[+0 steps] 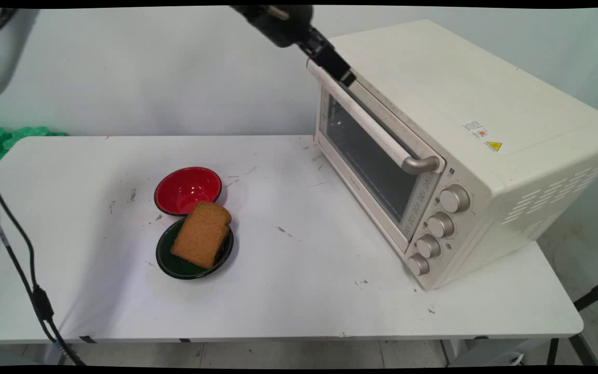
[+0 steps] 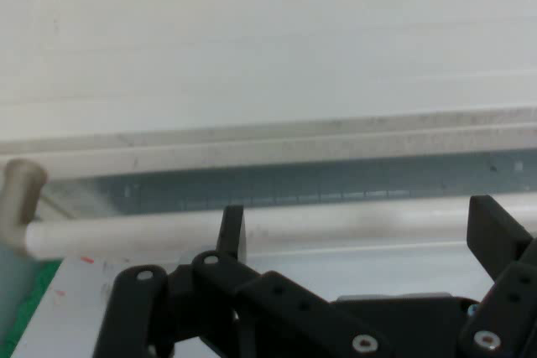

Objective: Open the oven

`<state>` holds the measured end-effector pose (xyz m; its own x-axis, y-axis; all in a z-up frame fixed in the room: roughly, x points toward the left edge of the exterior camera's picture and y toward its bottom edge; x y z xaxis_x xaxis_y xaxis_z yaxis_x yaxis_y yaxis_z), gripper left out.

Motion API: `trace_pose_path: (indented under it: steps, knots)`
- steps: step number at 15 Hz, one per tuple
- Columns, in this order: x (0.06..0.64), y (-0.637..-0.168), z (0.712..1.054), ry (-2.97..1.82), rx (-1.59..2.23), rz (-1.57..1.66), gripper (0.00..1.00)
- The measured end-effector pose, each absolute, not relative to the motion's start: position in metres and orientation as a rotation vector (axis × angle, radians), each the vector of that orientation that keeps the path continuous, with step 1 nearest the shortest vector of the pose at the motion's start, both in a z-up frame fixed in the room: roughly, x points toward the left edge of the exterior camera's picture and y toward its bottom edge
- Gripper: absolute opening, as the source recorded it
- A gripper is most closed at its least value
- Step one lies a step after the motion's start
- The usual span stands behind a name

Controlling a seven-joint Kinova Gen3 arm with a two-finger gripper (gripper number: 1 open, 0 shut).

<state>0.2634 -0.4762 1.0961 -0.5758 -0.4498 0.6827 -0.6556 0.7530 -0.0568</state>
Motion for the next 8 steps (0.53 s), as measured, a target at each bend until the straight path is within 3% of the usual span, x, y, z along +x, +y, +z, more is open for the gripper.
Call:
trace_pose_path:
  steps: [8]
  knots:
    - [0.229,-0.509,1.087,-2.357,0.806,0.358,1.00]
